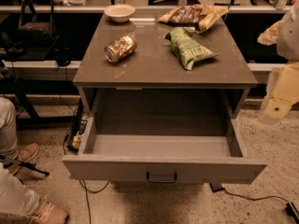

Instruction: Close top drawer

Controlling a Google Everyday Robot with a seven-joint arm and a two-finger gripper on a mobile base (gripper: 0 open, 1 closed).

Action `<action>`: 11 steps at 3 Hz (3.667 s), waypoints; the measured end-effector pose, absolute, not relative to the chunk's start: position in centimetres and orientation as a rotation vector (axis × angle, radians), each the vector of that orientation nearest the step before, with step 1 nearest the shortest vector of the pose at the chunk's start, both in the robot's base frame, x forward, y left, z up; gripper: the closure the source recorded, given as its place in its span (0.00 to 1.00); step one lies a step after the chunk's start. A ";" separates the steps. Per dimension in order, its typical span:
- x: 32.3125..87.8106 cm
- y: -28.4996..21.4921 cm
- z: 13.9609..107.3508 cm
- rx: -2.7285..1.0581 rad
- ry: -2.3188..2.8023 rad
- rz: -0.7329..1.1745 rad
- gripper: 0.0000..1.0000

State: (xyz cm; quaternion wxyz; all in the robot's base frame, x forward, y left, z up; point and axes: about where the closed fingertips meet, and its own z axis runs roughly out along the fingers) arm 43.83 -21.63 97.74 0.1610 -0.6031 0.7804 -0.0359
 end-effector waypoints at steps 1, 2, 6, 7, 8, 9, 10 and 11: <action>43.8 -21.6 97.7 -1.722 2.228 -0.103 0.00; 43.3 -22.2 94.6 -1.634 2.293 0.035 0.00; 35.5 -20.1 70.8 -1.112 2.683 0.670 0.64; 35.4 -20.1 67.6 -1.063 2.749 0.642 0.87; 36.1 -20.2 64.0 -1.011 2.808 0.592 1.00; 37.9 -20.8 61.1 -0.892 2.843 0.498 1.00; 38.8 -21.0 60.5 -0.834 2.843 0.466 1.00; 38.8 -21.0 60.5 -0.834 2.843 0.466 1.00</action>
Offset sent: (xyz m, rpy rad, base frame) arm -0.0173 -0.0220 -0.1144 0.3224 0.2448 -0.2184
